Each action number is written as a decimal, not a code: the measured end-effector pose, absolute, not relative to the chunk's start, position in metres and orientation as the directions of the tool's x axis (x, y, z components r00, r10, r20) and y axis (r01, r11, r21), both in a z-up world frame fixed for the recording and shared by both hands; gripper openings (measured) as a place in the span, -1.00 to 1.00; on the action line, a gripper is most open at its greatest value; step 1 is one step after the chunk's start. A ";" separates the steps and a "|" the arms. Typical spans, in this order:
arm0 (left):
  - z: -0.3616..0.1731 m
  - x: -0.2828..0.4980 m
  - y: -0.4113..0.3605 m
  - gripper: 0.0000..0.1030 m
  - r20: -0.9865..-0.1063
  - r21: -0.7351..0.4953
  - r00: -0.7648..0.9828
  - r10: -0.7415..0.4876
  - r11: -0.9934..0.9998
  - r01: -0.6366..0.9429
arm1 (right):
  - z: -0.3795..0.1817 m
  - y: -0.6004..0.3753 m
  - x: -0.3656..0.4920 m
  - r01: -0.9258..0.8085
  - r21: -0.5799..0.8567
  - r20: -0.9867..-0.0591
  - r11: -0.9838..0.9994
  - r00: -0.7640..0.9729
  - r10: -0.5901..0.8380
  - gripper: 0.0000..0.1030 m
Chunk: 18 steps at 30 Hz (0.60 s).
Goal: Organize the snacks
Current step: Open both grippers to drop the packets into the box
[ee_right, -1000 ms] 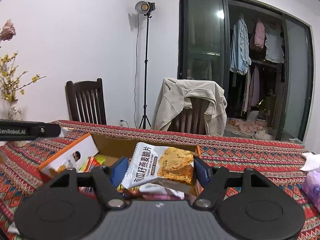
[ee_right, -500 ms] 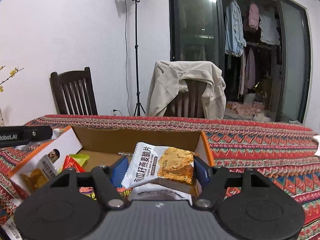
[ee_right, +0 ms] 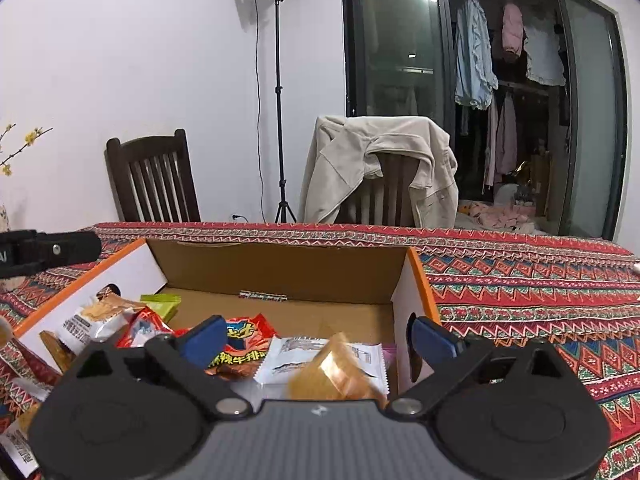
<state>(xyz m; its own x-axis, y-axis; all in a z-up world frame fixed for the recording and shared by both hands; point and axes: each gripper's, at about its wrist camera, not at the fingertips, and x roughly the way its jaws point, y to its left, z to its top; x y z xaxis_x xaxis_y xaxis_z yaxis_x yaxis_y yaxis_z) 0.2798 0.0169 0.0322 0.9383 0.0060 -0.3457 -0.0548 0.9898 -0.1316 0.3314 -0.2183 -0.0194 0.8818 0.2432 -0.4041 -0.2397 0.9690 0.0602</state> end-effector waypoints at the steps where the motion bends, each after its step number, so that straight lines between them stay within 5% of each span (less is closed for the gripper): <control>1: 0.032 0.280 0.018 1.00 -0.347 -0.136 0.938 0.002 0.989 -0.053 | -0.019 -0.219 0.330 -0.238 0.063 -0.401 0.969 0.884 0.243 0.93; 18: 0.076 0.251 0.014 1.00 -0.293 -0.177 0.956 -0.018 0.984 -0.036 | 0.011 -0.224 0.306 -0.242 0.071 -0.352 0.968 0.902 0.251 0.93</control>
